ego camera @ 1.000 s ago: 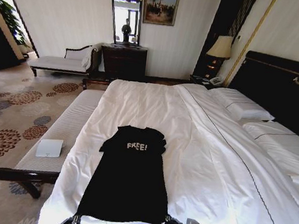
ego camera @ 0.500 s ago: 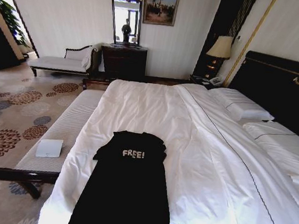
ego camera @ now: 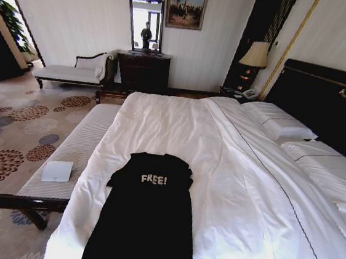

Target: Fold the clothes on the bed.

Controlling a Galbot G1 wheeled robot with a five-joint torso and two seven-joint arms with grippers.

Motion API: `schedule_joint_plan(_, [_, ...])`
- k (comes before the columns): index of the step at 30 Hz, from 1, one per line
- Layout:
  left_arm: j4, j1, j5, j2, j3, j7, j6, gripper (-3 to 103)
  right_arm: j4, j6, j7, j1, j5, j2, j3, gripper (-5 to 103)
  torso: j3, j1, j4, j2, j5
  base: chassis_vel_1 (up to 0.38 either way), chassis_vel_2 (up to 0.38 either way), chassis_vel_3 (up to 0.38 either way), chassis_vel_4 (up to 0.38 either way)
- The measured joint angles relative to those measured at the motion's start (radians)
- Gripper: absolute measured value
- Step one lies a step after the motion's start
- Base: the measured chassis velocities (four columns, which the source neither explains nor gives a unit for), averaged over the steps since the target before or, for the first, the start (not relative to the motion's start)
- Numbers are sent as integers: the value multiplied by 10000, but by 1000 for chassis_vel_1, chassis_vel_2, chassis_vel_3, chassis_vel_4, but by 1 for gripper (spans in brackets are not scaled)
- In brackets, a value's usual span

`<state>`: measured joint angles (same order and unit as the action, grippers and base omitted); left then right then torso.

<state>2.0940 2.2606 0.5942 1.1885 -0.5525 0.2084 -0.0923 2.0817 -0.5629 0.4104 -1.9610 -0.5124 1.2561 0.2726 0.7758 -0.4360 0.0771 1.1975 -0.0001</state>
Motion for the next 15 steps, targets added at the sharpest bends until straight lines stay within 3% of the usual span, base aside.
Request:
schedule_joint_plan(4, [18,-13,-247,-47,188,31,-6,-1,-5,171,-16,76,-141,-38,35,-2,0,0,-2,0,1,0,0,0,0])
schedule_joint_plan(7, [166,106,-372,-85,272,-22,-2,14,112,248,-22,32,-187,-55,52,13,1,0,-1,0,1,0,0,0,0])
schedule_joint_plan(9, [188,148,-443,-93,274,-46,14,14,164,255,-27,-9,-187,-62,51,13,0,0,-1,0,0,0,0,0,0])
schedule_joint_plan(15, [251,431,-642,-105,87,-64,324,41,441,379,30,-403,35,-71,91,40,0,0,0,0,1,0,0,0,0])
